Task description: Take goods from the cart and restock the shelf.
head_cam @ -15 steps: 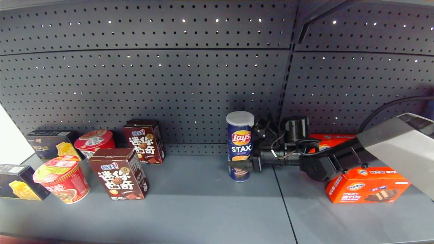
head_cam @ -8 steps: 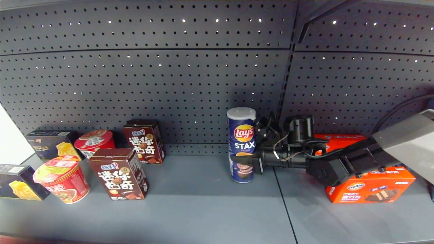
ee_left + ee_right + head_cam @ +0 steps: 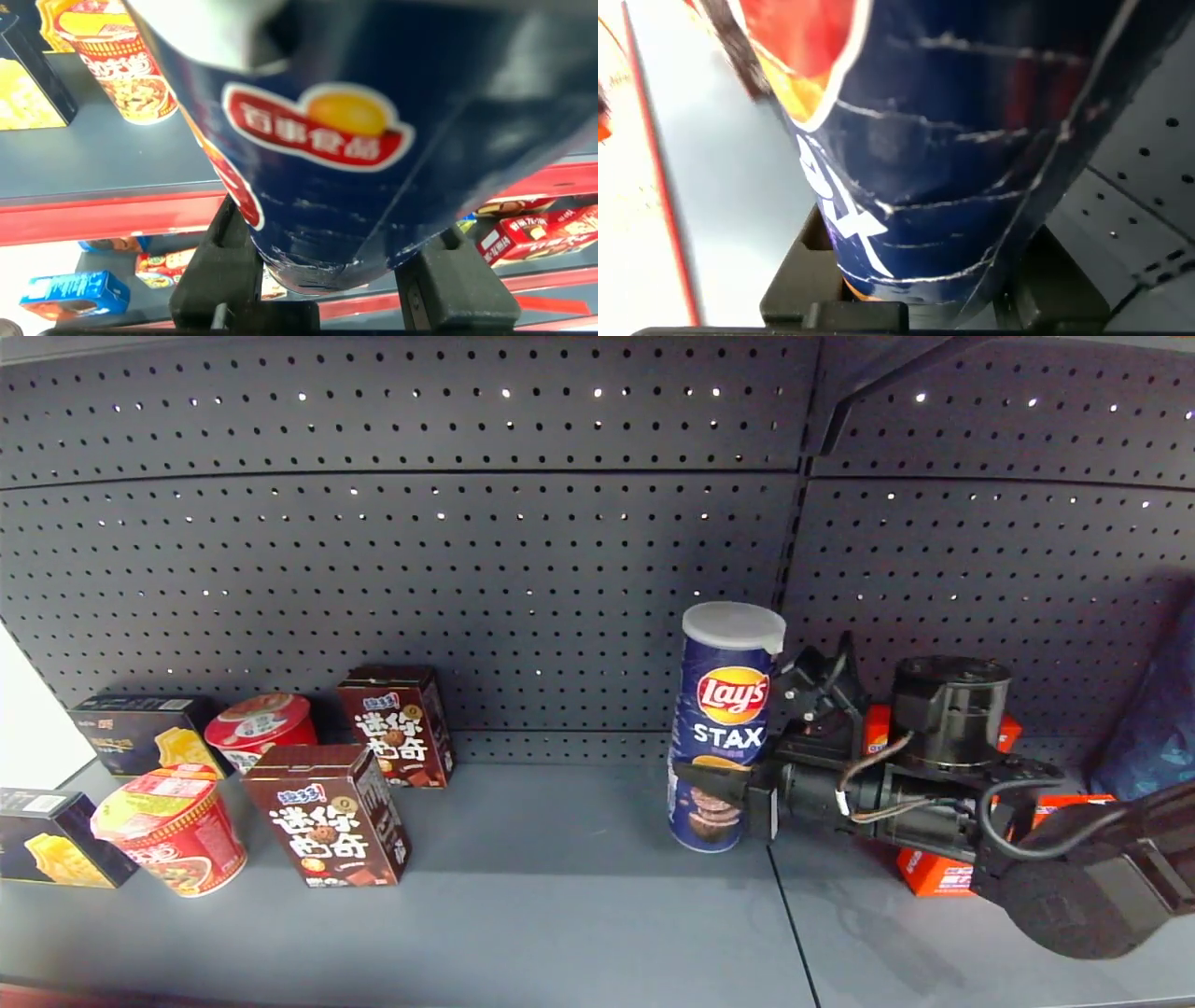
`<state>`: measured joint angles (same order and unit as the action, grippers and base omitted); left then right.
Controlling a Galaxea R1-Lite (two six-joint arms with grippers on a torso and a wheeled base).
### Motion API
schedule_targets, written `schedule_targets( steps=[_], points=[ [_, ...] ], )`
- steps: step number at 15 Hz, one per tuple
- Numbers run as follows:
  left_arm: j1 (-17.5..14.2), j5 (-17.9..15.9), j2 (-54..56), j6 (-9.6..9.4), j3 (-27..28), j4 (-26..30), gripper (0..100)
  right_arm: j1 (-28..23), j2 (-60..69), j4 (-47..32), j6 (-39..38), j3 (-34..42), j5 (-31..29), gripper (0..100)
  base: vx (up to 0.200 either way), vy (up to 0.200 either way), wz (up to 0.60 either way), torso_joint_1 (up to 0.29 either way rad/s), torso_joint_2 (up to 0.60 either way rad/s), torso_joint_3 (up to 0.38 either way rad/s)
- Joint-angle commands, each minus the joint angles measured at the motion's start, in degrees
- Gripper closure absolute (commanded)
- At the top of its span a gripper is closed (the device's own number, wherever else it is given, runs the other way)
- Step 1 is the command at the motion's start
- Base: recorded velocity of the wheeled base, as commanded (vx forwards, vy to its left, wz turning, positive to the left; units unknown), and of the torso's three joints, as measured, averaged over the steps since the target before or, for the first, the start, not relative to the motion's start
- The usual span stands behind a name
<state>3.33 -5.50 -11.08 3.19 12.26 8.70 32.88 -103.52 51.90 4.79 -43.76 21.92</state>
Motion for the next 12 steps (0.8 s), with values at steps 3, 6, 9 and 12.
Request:
schedule_targets(
  steps=[3,6,9,12],
  points=[
    [0.01,0.05,0.01,-0.03,0.13,0.00,100,4.56,5.96,10.24,-2.59,14.50,-3.73,100,0.000,0.000,0.00,0.000,0.00,0.000],
    [0.01,0.05,0.18,-0.03,0.13,0.08,100,5.35,6.05,16.13,-2.51,20.47,-4.60,100,0.000,0.000,0.00,0.000,0.00,0.000],
    [0.10,-0.04,0.09,-0.03,0.39,0.00,100,5.35,6.14,17.01,-2.33,22.41,-5.04,100,0.000,0.000,0.00,0.000,0.00,0.000],
    [0.10,-0.04,0.09,-0.03,0.83,0.00,100,6.58,6.05,17.01,-2.33,22.76,-5.04,100,0.000,0.000,0.00,0.000,0.00,0.000]
  ],
)
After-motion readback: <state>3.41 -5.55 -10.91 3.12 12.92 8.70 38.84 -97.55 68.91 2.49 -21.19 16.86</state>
